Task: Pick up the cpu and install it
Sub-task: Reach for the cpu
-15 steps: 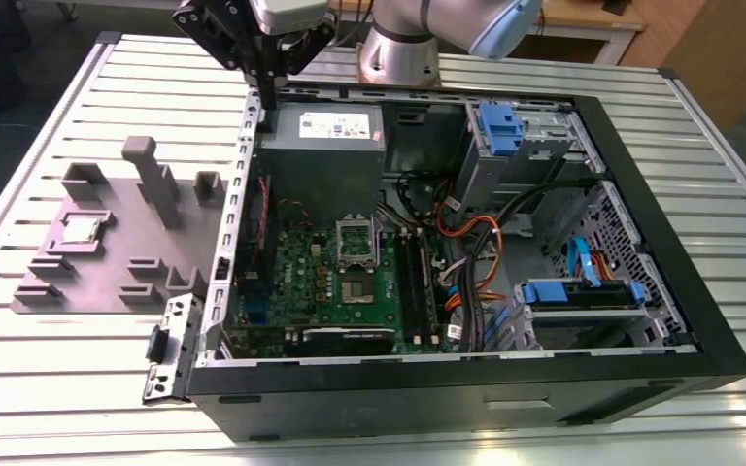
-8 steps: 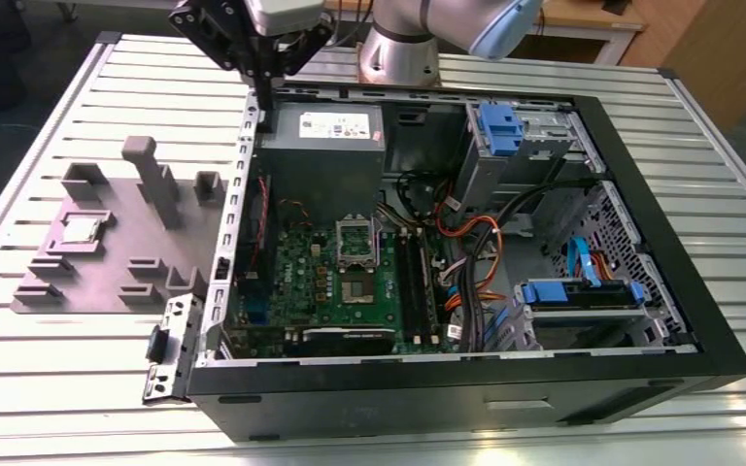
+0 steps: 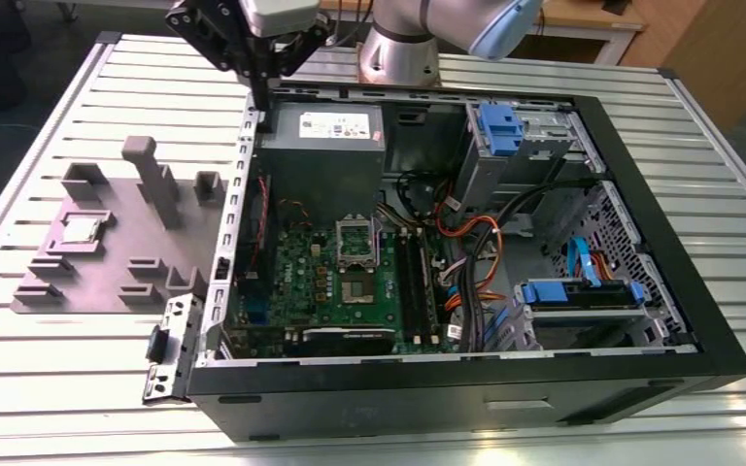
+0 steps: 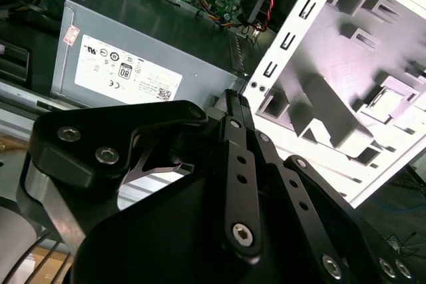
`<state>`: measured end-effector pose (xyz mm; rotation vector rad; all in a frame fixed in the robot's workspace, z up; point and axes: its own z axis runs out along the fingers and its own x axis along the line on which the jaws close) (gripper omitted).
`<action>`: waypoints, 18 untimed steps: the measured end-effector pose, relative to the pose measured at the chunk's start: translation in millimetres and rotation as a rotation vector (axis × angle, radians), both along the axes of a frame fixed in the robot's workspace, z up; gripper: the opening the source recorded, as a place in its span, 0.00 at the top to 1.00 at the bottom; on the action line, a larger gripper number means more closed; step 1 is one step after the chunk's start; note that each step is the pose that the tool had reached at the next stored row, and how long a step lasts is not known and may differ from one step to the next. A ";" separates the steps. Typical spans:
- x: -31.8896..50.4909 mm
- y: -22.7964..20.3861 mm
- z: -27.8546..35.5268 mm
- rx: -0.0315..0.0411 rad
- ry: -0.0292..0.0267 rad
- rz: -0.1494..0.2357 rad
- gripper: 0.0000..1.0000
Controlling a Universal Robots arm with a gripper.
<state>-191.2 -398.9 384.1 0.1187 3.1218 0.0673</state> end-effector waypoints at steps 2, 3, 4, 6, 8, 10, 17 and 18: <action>-0.7 0.0 -0.2 0.0000 0.0003 0.000 0.89; -1.1 0.0 -0.3 0.0000 0.0006 0.000 0.89; -1.4 0.0 -0.5 0.0000 0.0008 0.000 0.89; -2.0 0.0 -0.6 -0.0001 0.0015 0.000 0.89; -2.7 0.0 -0.9 0.0000 0.0019 0.000 0.89; -3.3 0.0 -1.1 -0.0001 0.0027 0.000 0.89; -5.4 0.0 -1.9 -0.0001 0.0050 0.000 0.89; -5.6 0.0 -2.0 0.0000 0.0053 0.000 0.89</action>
